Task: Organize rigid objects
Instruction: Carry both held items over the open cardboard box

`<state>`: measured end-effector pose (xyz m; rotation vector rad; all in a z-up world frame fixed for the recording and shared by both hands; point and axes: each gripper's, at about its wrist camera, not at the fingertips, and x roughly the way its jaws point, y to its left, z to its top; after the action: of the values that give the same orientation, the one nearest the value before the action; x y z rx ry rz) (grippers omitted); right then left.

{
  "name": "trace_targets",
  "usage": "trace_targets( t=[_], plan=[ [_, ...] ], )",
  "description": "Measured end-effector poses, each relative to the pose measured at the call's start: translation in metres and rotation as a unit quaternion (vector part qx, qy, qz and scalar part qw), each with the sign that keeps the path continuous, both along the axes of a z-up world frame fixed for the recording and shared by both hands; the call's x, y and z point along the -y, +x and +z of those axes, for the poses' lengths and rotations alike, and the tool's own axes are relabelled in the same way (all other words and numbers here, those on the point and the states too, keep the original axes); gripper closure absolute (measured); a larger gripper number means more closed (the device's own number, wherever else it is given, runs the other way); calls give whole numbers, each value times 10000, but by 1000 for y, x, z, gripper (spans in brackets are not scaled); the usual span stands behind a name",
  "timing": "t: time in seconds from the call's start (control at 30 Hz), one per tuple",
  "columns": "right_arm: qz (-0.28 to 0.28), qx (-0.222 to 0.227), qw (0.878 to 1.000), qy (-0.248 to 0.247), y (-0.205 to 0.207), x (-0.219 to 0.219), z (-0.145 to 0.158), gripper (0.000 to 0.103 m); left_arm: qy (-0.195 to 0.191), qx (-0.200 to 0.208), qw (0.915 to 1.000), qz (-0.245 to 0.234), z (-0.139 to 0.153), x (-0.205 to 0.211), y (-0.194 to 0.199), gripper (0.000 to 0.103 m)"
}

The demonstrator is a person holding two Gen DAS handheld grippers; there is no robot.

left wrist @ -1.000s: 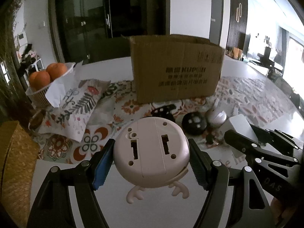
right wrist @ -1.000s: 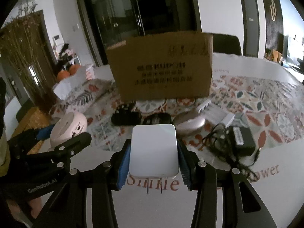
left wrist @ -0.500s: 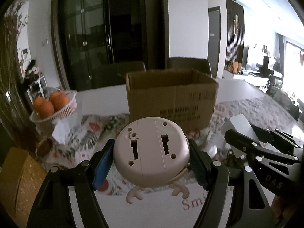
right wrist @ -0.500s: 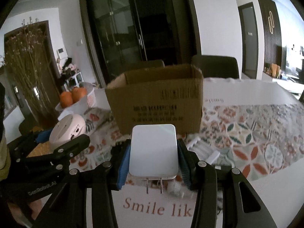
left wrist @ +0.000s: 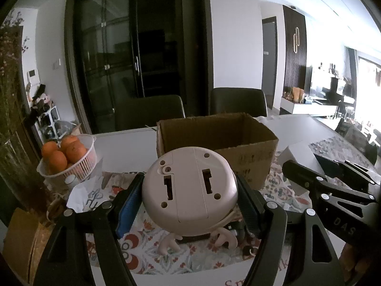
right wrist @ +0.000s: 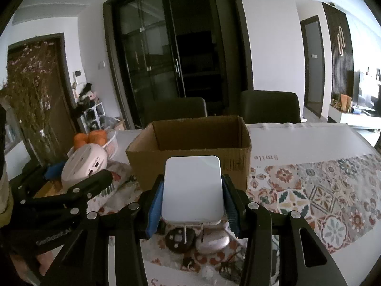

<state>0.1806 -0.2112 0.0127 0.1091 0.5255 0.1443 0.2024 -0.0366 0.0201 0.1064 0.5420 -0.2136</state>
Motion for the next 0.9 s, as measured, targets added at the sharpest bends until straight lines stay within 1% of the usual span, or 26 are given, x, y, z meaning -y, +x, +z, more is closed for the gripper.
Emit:
trace_targets(
  t=[0.2,0.5,0.9],
  plan=[
    [25,-5,10000,85,18,3,10,56,2,-79,10000,5,5,2,17,29],
    [7,28,10000,-61,40,0,19,56,92,-108,9999,30,9,4,42,29],
    [-1,-157,9997,-200,87,8,23,56,243,-216,9995,24,11,11,86,29]
  ],
)
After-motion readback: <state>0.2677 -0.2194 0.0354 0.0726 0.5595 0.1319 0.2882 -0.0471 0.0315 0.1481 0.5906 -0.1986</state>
